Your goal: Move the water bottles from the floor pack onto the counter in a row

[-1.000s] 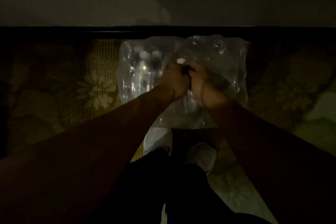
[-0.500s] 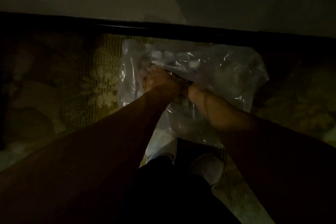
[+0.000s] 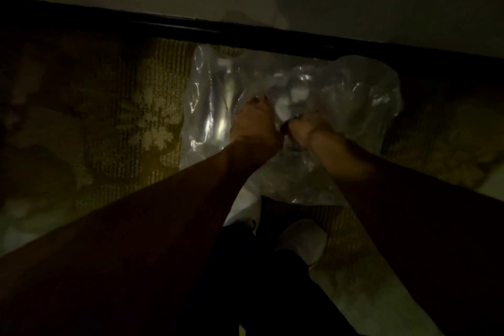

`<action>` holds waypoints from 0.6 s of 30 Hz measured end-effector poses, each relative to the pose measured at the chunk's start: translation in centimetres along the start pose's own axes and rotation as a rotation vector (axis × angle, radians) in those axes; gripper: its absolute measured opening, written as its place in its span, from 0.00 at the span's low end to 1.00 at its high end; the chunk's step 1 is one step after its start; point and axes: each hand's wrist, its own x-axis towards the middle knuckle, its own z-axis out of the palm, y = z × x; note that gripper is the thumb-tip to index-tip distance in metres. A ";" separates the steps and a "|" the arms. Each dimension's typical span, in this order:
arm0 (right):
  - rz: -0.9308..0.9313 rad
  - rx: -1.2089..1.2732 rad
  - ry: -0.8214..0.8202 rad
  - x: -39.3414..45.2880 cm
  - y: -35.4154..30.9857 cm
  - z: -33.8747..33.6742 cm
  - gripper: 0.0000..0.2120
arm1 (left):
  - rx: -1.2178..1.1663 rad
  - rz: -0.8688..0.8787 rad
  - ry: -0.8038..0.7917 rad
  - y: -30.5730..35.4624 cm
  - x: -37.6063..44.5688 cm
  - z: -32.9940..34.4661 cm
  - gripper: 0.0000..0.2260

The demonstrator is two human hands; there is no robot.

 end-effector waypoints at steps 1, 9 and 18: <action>-0.013 0.040 0.015 -0.1 -0.2 -0.5 0.21 | -0.022 0.006 0.006 0.3 -0.4 -0.2 0.19; 0.048 -0.121 0.031 -5.6 -0.2 -4.0 0.17 | 0.018 0.161 -0.011 2.6 -4.7 -2.8 0.09; -0.030 -0.134 0.082 -9.8 -2.1 -6.1 0.18 | 0.020 0.236 0.054 5.8 -7.8 -6.6 0.13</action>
